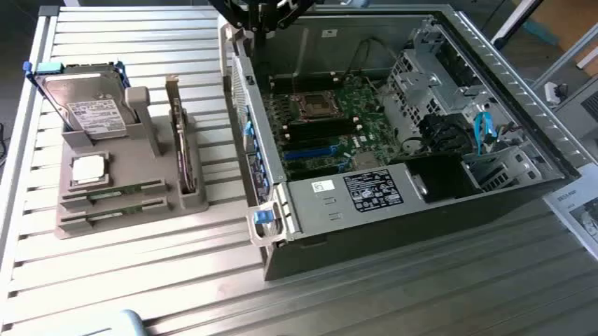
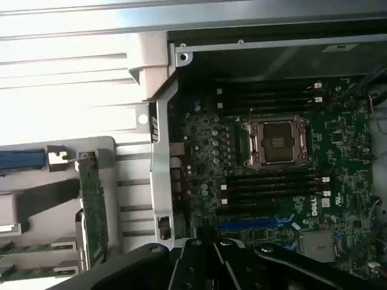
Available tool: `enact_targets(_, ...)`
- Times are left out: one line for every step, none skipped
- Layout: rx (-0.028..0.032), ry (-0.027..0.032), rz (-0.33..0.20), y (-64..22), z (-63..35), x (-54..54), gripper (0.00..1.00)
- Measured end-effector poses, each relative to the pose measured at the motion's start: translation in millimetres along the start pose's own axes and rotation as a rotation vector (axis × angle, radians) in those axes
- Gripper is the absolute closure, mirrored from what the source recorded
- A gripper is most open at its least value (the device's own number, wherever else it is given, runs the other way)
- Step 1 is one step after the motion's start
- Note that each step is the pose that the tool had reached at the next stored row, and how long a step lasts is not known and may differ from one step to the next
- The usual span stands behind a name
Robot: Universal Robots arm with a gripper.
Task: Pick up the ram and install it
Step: 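Reach for the ram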
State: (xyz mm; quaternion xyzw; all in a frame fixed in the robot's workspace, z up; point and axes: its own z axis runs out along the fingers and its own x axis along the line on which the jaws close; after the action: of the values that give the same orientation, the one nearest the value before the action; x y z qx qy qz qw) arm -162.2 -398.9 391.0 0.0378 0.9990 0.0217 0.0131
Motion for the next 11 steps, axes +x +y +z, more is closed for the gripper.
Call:
enact_targets(0.0001, 0.0001, 0.000, -1.0, 0.0, 13.5, 0.87)
enact_targets(0.0001, 0.0001, 0.000, -2.0, 0.1, 26.6, 0.87)
enact_targets(0.0001, 0.0001, 0.000, -3.3, 0.1, 42.8, 0.87)
enact_targets(0.0001, 0.0001, 0.000, -3.7, 0.1, 49.1, 0.87)
enact_targets(0.0000, 0.0000, 0.000, -4.1, 0.2, 53.7, 0.87)
enact_targets(0.0000, 0.0000, 0.000, -4.4, 0.1, 57.8, 0.87)
enact_targets(0.0000, 0.0000, 0.000, -4.8, 0.1, 62.7, 0.87)
enact_targets(0.0000, 0.0001, 0.000, -5.1, 0.1, 67.6, 0.87)
enact_targets(0.0001, 0.0001, 0.000, -5.5, 0.0, 72.1, 0.87)
enact_targets(0.0000, 0.0000, 0.000, -6.3, 0.0, 82.0, 0.87)
enact_targets(0.0001, 0.0001, 0.000, -6.7, -0.1, 87.3, 0.87)
